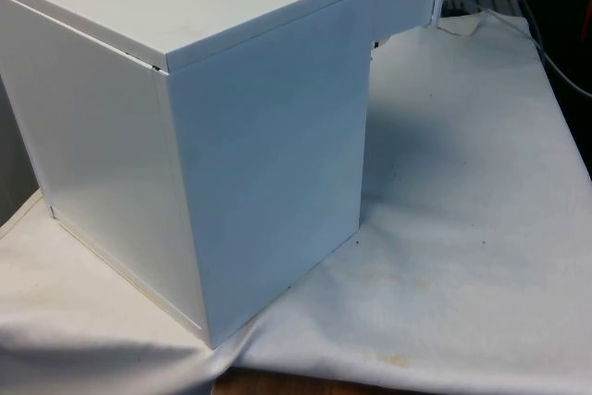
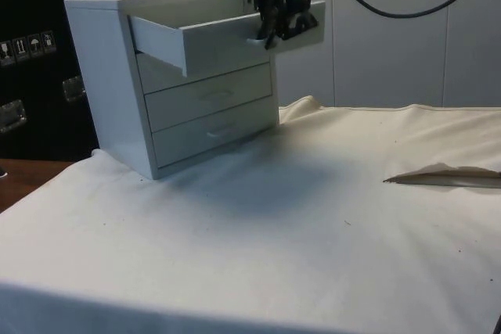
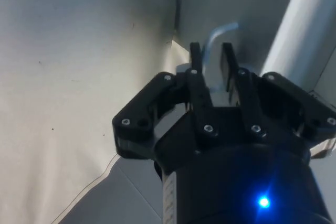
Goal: Open the drawer, then close it.
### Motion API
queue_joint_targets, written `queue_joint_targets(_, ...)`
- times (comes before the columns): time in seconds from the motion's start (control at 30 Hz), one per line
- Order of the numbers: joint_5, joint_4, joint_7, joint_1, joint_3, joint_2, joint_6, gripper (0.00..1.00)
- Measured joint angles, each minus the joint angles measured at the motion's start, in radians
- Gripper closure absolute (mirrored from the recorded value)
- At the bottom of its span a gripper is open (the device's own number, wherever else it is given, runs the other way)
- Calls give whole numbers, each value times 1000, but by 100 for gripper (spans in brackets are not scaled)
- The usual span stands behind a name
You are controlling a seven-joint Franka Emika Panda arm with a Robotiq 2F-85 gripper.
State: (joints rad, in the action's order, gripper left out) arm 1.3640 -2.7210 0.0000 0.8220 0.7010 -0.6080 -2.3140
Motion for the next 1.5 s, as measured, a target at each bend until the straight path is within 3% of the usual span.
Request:
queue_joint_targets(0.1,0,-1,0,1,0,0,0,63)
queue_joint_targets(0.13,-1,-1,0,1,0,0,0,63)
queue_joint_targets(0.27,-1,-2,1,1,0,0,0,43)
queue_joint_targets(0.3,-1,-2,1,1,0,0,0,33)
queue_joint_targets(0.4,-1,-2,1,1,0,0,0,18)
queue_joint_targets(0.43,-1,-2,1,1,0,0,0,18)
queue_joint_targets(0.53,-1,-7,6,3,-2,0,-1,0)
queue_joint_targets(0.97,16,-106,170,9,-90,7,-1,0)
queue_joint_targets(1.17,18,-128,231,13,-115,38,-9,0)
queue_joint_targets(1.5,27,-123,270,13,-115,94,-36,0)
